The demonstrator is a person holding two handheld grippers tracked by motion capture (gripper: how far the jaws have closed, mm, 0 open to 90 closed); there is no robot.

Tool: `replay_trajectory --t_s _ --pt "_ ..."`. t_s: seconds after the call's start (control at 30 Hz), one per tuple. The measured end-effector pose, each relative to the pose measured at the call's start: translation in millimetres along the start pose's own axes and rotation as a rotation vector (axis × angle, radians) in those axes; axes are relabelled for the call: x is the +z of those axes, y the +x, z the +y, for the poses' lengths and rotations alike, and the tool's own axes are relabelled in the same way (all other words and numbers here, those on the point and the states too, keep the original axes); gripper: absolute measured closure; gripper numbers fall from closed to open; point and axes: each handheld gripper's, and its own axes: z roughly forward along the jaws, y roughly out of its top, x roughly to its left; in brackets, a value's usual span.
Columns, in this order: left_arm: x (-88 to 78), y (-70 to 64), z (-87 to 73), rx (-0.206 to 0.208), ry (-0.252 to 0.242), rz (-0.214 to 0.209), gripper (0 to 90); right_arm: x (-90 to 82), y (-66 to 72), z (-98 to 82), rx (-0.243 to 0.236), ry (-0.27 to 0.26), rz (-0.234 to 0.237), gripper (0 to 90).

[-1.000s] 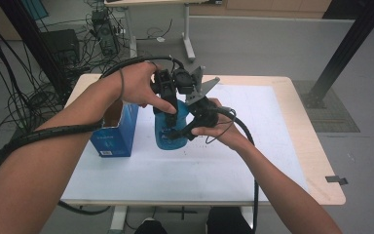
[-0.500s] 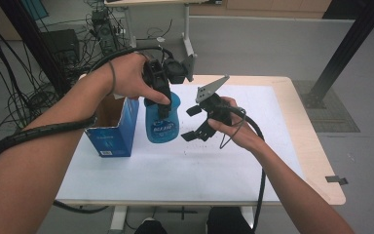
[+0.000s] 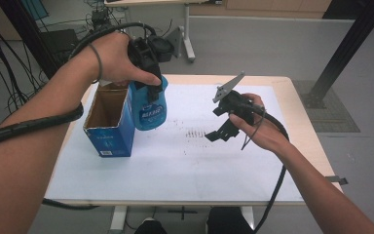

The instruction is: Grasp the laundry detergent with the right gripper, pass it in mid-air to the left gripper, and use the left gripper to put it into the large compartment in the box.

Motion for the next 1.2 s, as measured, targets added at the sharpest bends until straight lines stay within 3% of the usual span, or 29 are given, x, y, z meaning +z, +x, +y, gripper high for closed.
replay_trajectory --t_s 0.17,0.4,0.57,0.77,0.87,1.03,1.2 --pt "-17.4 14.4 -5.7 -0.094 0.001 0.009 37.0 -13.2 -1.7 -12.8 0.022 0.073 -0.026 4.0" --pt "-45.5 43.6 -17.0 -0.331 -0.048 0.025 37.0 -24.0 -1.7 -26.1 0.028 0.149 -0.04 4.4" --pt "-63.9 66.0 -27.6 -0.473 -0.094 0.041 37.0 -30.1 1.3 -30.5 0.025 0.159 -0.062 4.4" --pt "-72.5 88.0 -36.6 -0.617 -0.089 0.065 37.1 -32.7 3.7 -34.5 0.018 0.182 -0.067 4.8" --pt "-72.4 100.4 -42.0 -0.7 -0.087 0.055 37.1 -35.0 4.8 -34.8 0.009 0.186 -0.075 4.7" --pt "-70.5 115.5 -48.5 -0.791 -0.091 0.047 37.2 -37.9 6.0 -35.5 -0.005 0.199 -0.091 4.9" --pt "-67.2 125.1 -50.5 -0.847 -0.083 0.051 37.4 -36.5 4.2 -37.5 -0.009 0.207 -0.085 4.9"
